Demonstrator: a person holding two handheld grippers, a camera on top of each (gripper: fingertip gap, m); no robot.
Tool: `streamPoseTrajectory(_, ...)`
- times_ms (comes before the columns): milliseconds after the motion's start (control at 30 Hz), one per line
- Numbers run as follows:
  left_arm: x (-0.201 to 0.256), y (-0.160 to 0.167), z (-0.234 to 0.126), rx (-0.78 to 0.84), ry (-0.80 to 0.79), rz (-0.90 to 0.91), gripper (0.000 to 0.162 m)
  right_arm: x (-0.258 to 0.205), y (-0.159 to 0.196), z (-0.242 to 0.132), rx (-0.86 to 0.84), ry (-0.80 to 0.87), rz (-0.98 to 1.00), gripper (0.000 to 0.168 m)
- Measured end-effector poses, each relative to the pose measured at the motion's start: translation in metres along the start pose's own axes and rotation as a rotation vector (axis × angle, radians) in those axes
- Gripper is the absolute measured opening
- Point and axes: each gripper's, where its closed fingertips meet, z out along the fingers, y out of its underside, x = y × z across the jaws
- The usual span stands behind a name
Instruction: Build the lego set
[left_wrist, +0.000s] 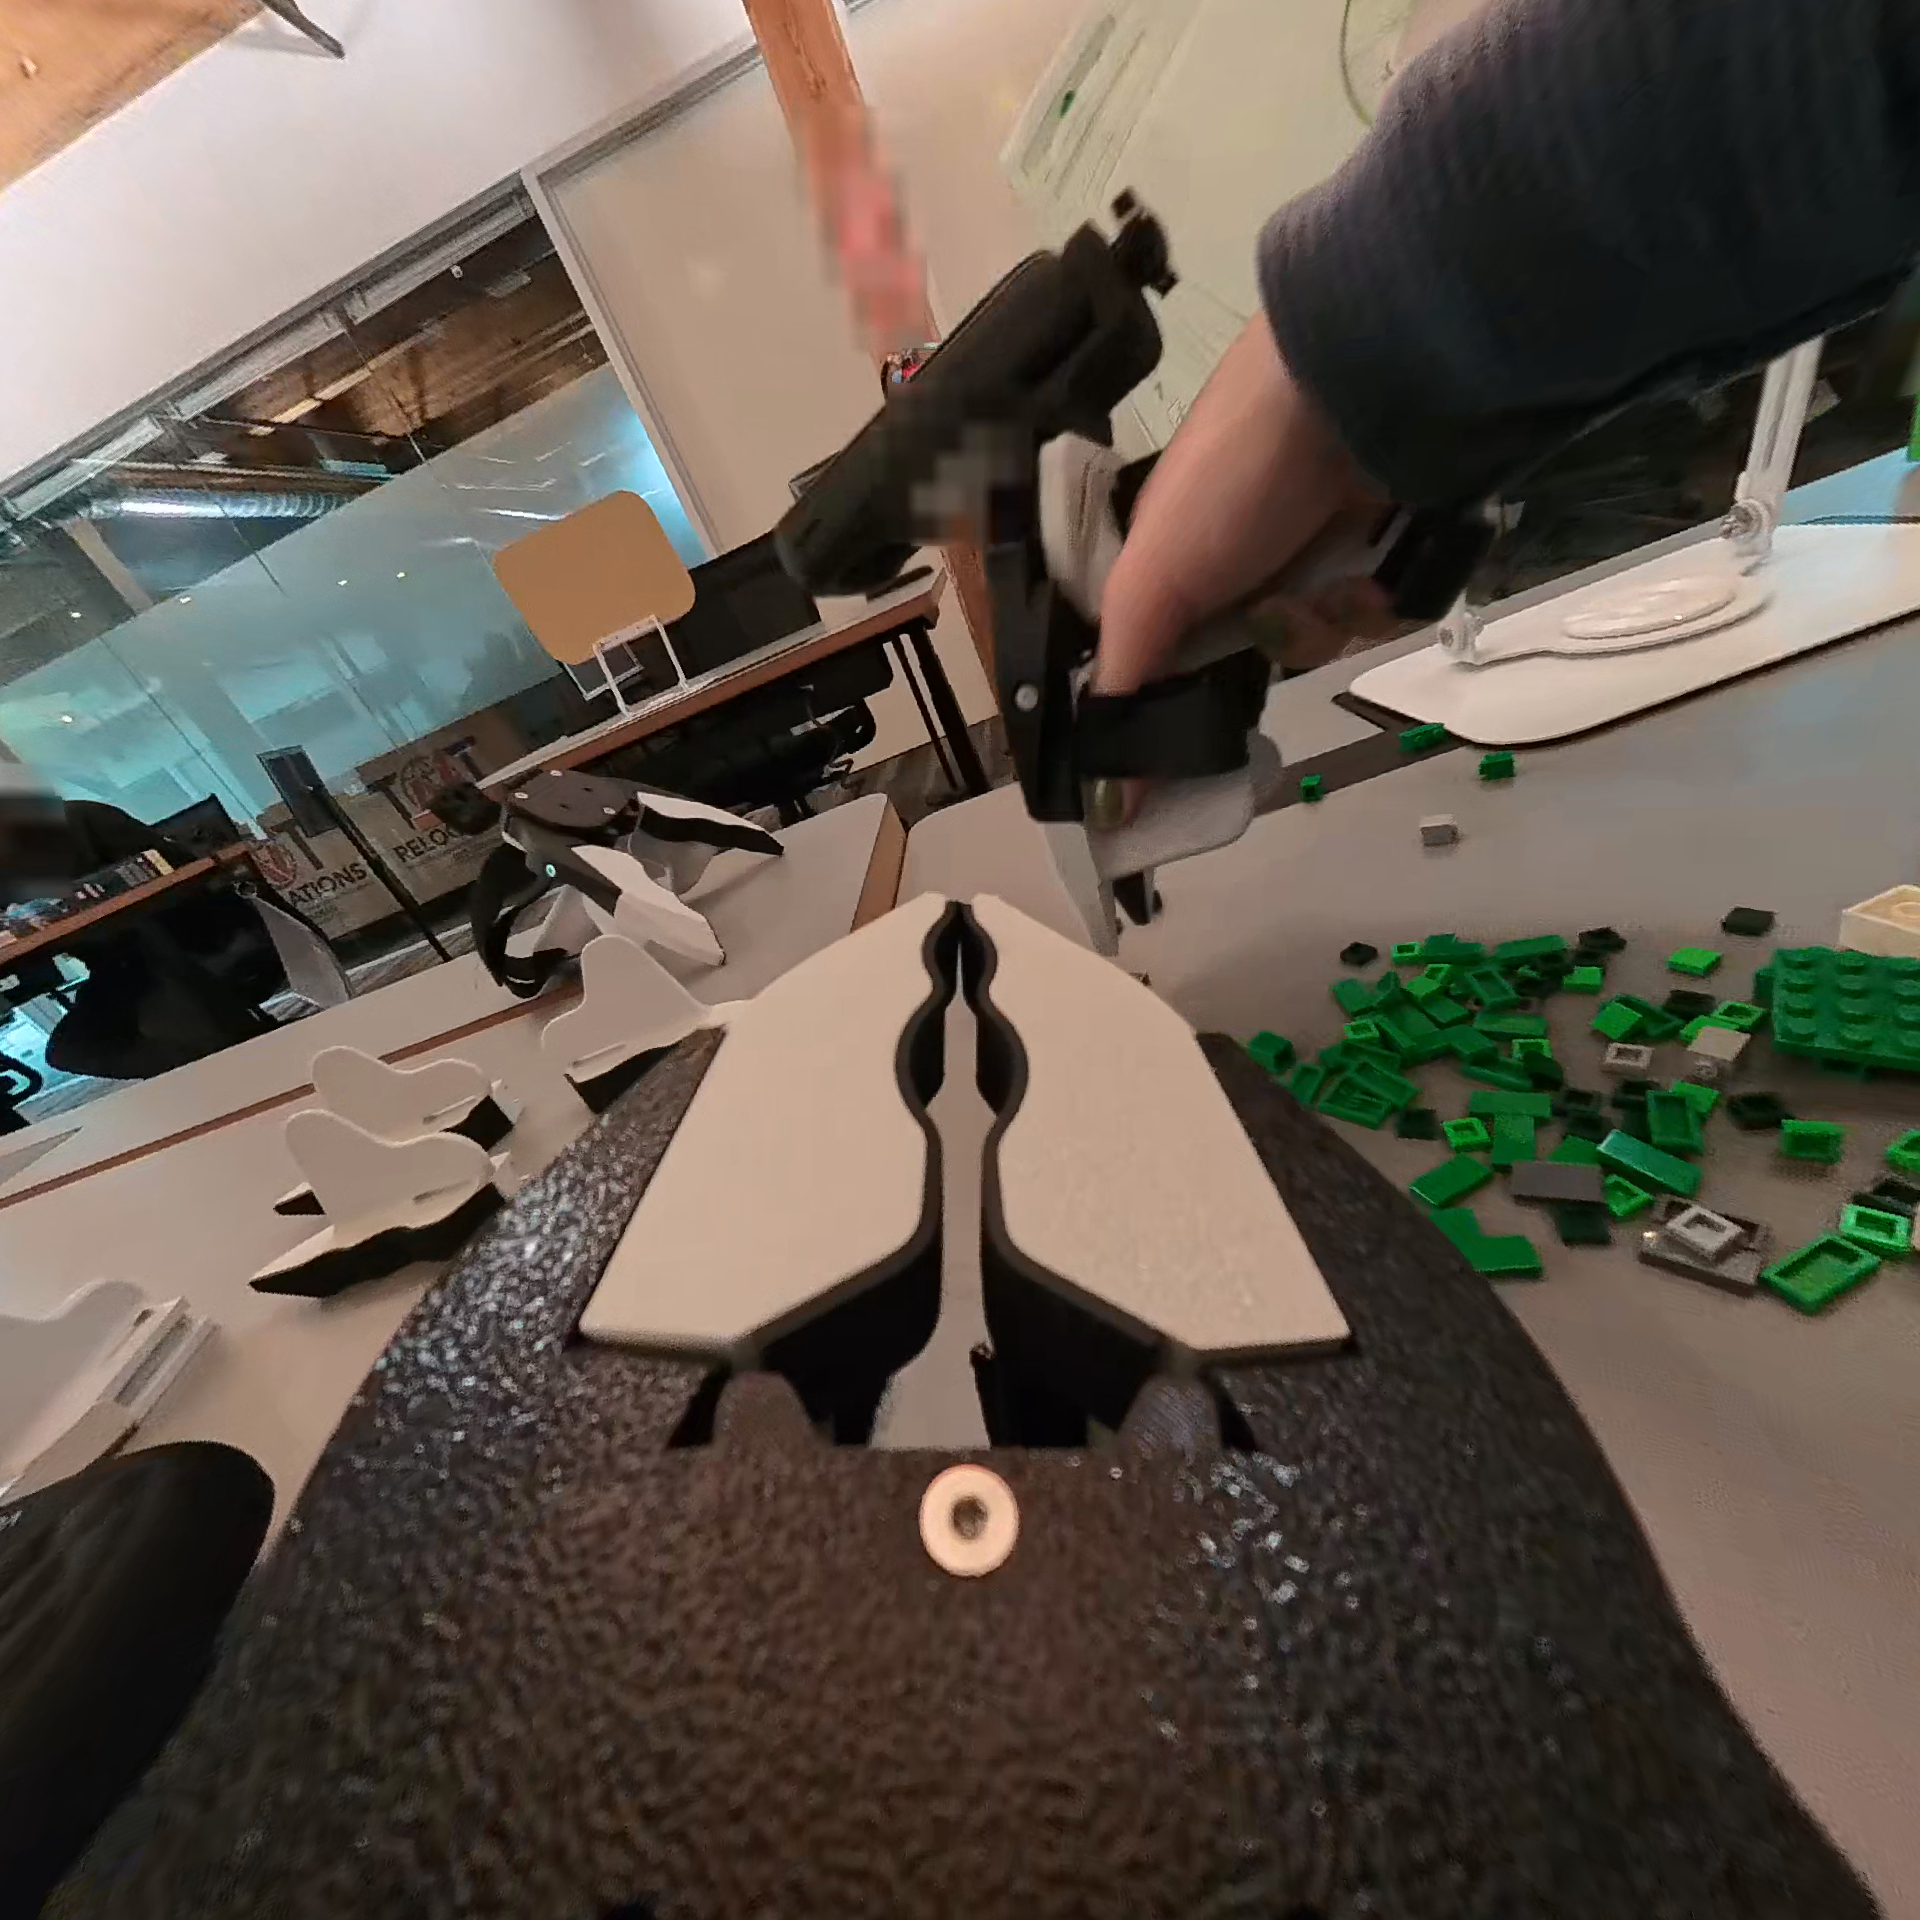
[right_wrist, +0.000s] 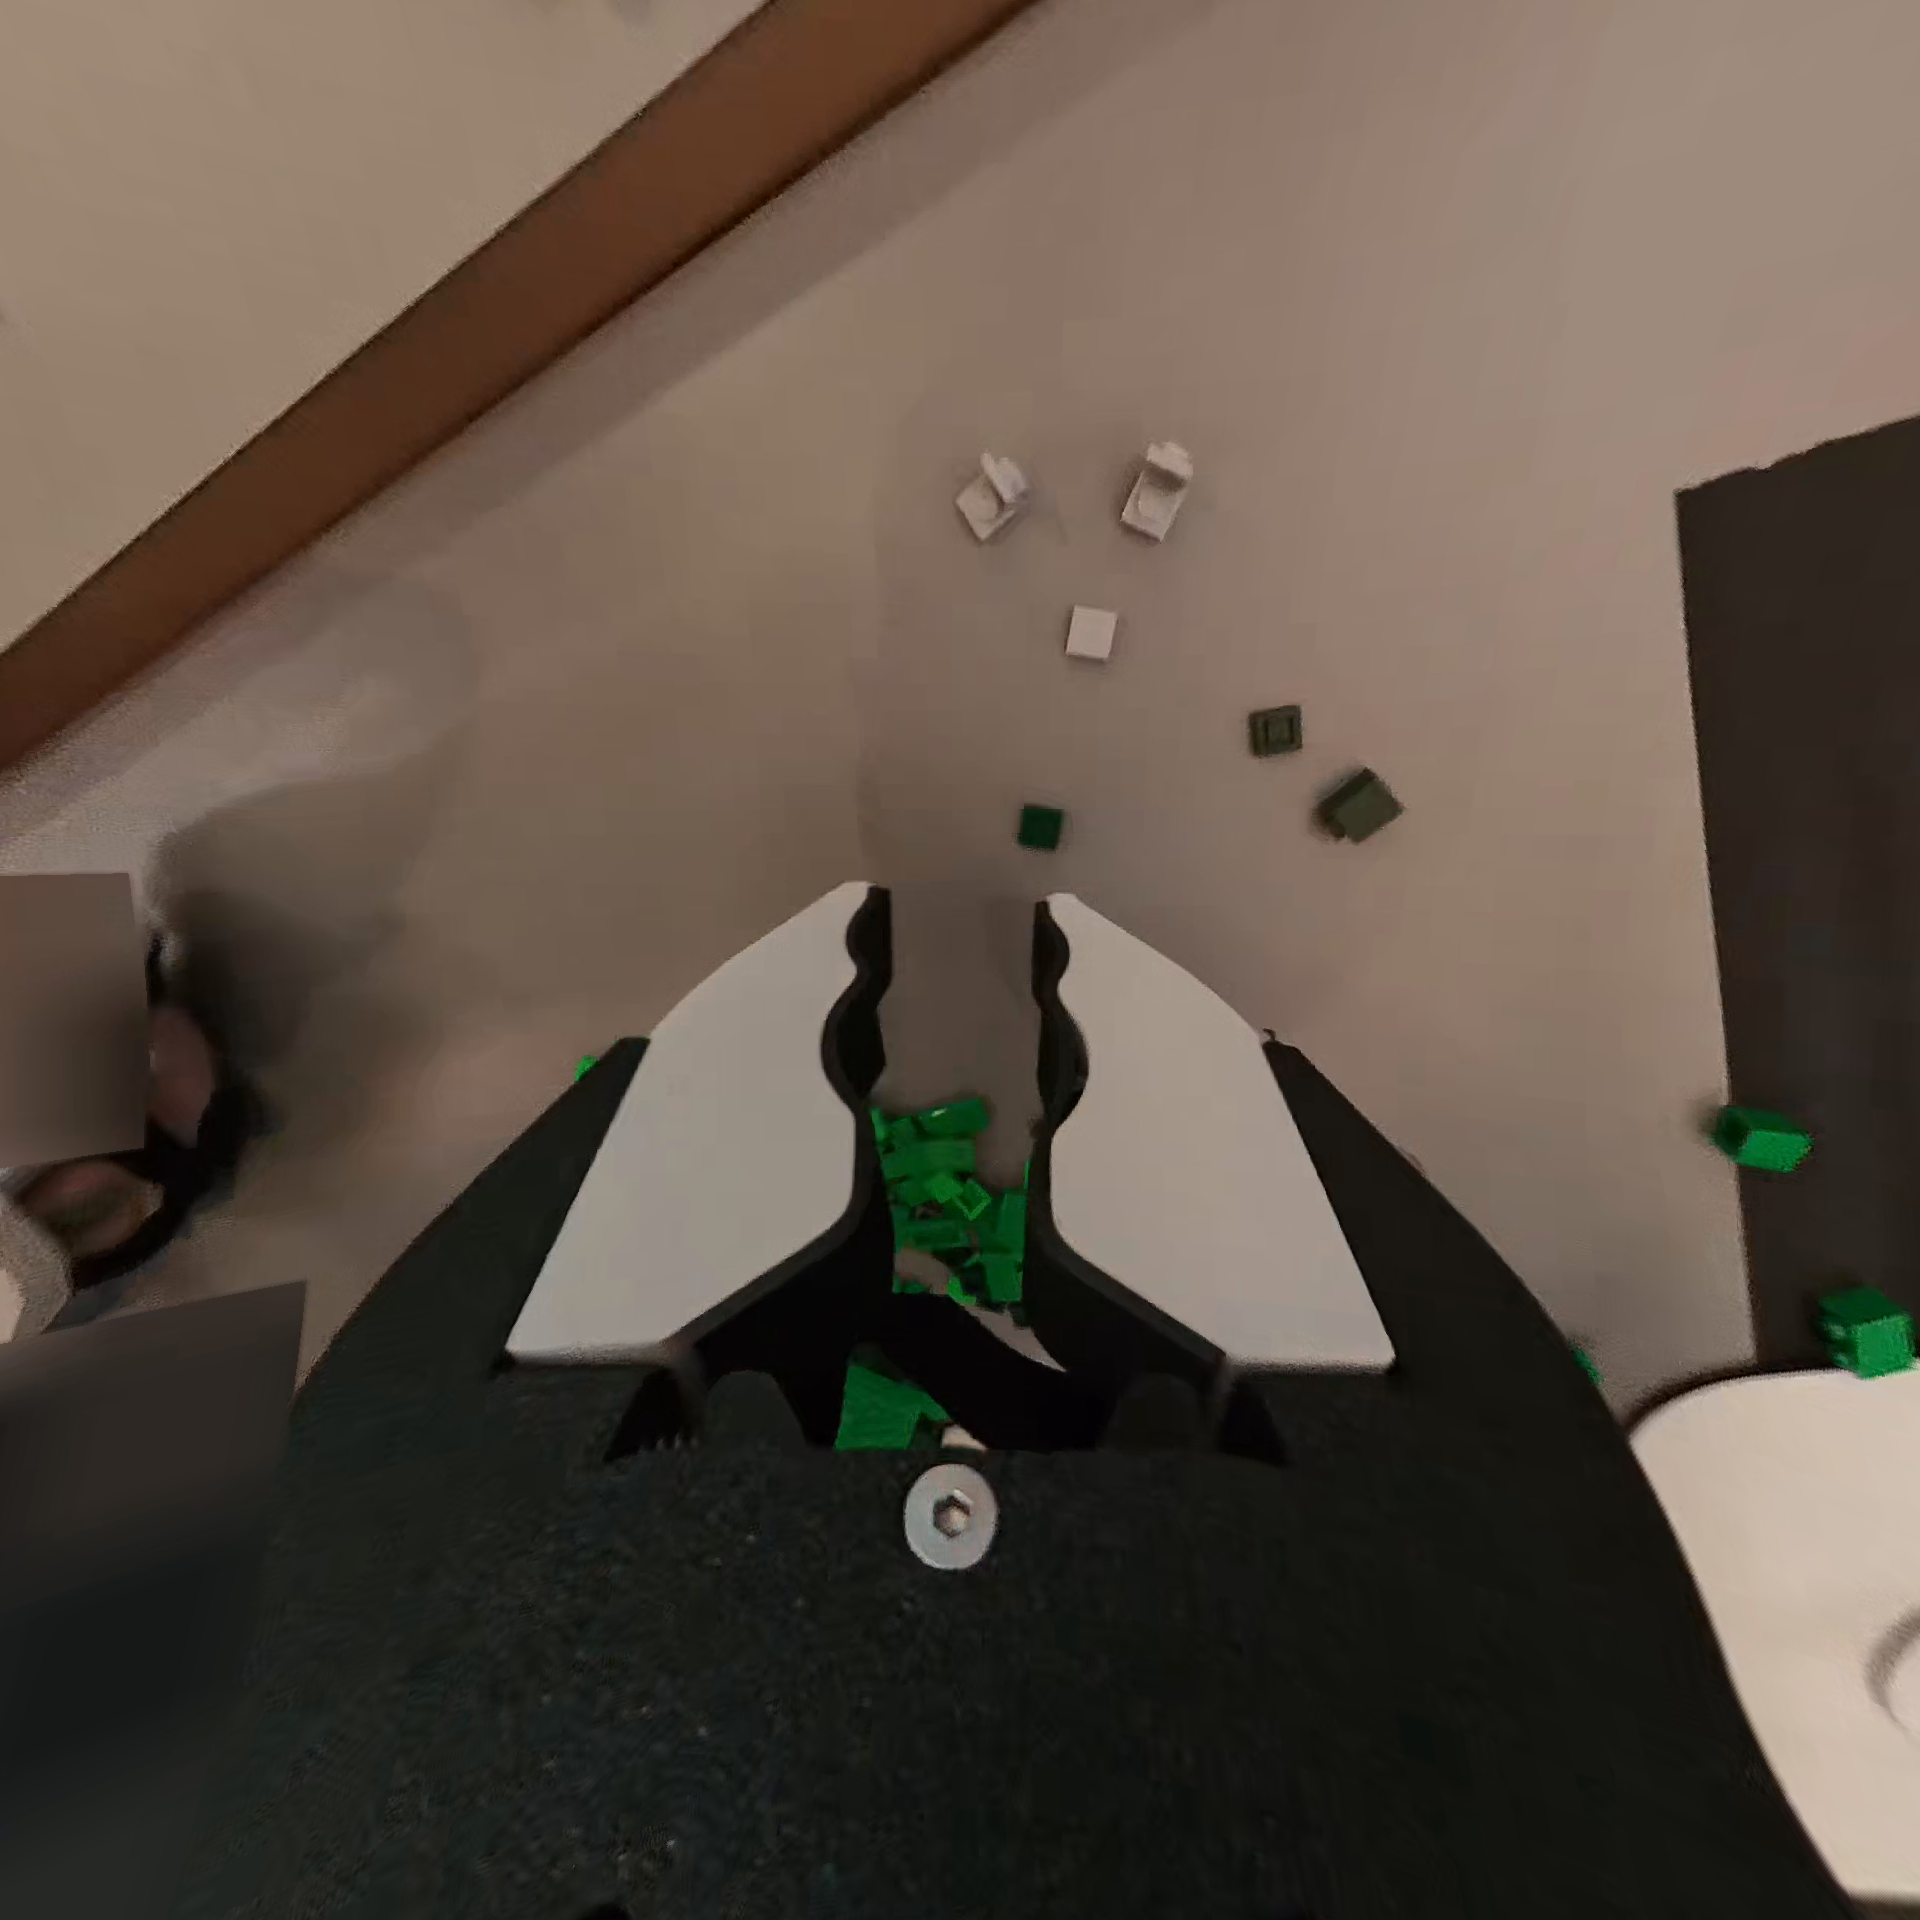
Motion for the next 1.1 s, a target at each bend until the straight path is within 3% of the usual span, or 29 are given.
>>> streamPoseTrajectory(200,-0.005,0.001,-0.001,0.001,-0.007,-0.038,0.000,0.013,-0.005,0.015,-0.113,0.146,-0.063,0.015)
streamPoseTrajectory(533,-0.010,0.003,0.000,0.001,-0.004,-0.107,0.000,0.019,-0.005,0.025,-0.115,0.137,-0.037,0.011)
streamPoseTrajectory(800,-0.003,0.003,-0.001,-0.006,0.023,-0.058,0.000,0.023,0.001,0.017,-0.072,0.184,-0.105,0.007)
streamPoseTrajectory(867,0.007,-0.002,-0.002,0.006,0.060,-0.017,0.002,0.014,0.015,0.001,-0.019,0.155,-0.168,0.007)
streamPoseTrajectory(933,0.032,-0.016,-0.006,0.043,0.163,0.042,0.015,0.004,0.046,-0.023,0.049,0.148,-0.267,0.007)
streamPoseTrajectory(1000,0.077,-0.038,-0.015,0.096,0.335,0.103,0.030,-0.005,0.093,-0.050,0.123,0.144,-0.340,0.007)
streamPoseTrajectory(1100,0.175,-0.066,-0.038,0.158,0.676,0.280,0.033,-0.001,0.177,-0.086,0.216,0.191,-0.391,0.007)
